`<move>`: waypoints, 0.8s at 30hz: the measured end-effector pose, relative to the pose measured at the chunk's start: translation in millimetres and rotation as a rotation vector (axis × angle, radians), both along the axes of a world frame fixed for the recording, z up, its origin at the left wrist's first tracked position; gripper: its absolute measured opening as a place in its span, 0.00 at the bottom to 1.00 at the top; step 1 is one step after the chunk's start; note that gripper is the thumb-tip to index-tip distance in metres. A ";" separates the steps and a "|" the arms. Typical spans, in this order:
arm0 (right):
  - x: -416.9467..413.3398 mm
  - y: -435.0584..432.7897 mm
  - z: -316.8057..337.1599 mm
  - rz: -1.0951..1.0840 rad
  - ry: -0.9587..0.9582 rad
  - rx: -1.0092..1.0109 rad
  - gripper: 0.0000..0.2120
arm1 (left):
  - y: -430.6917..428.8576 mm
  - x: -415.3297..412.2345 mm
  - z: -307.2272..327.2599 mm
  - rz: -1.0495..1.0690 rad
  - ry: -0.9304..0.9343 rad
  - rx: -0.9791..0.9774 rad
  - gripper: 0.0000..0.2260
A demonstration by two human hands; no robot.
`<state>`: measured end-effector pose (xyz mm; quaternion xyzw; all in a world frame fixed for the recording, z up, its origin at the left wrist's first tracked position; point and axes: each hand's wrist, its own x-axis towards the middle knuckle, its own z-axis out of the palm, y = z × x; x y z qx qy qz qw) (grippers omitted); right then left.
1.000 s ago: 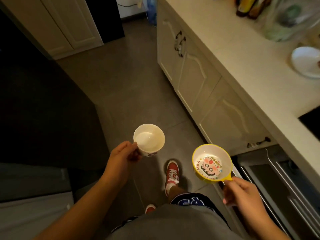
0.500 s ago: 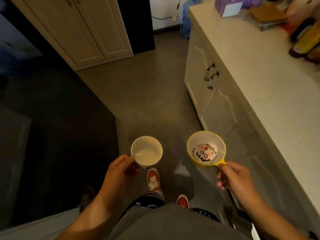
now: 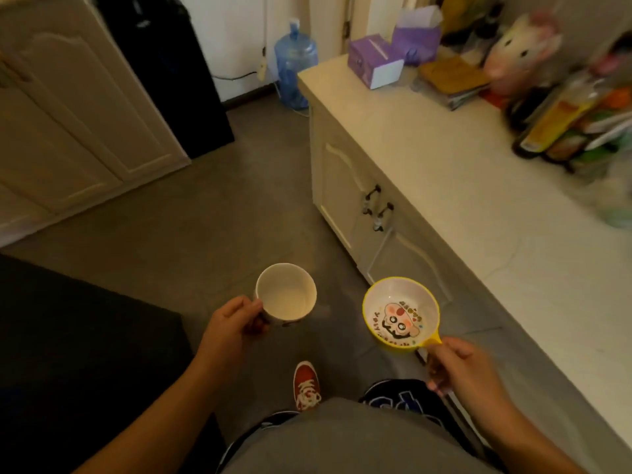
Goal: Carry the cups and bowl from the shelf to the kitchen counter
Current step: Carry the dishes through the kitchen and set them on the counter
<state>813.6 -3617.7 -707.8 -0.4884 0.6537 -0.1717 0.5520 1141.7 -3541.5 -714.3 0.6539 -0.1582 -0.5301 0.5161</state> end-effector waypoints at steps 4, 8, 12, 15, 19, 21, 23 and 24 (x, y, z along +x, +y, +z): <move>-16.7 -16.0 5.3 -0.128 0.032 -0.031 0.16 | -82.2 1.0 -0.1 -0.151 0.022 -0.015 0.20; -37.0 -41.3 2.3 -0.269 0.028 -0.026 0.17 | -160.0 -20.8 0.1 -0.271 0.029 -0.006 0.18; -54.4 -81.8 -1.2 -0.395 0.027 -0.042 0.16 | -235.6 -51.3 8.0 -0.386 -0.009 0.010 0.17; -64.9 -116.6 0.3 -0.463 0.023 -0.046 0.16 | -288.9 -71.8 13.7 -0.478 -0.066 0.021 0.17; -72.8 -165.3 10.7 -0.500 0.017 -0.067 0.16 | -350.8 -93.3 17.9 -0.572 -0.124 0.021 0.18; -74.6 -186.1 14.7 -0.510 0.024 -0.091 0.16 | -375.0 -99.9 18.6 -0.588 -0.169 0.039 0.15; -74.5 -204.2 17.5 -0.524 0.012 -0.096 0.16 | -394.5 -104.1 17.8 -0.590 -0.164 0.051 0.15; -73.6 -212.4 18.2 -0.532 0.008 -0.093 0.16 | -403.4 -105.8 16.7 -0.589 -0.156 0.053 0.16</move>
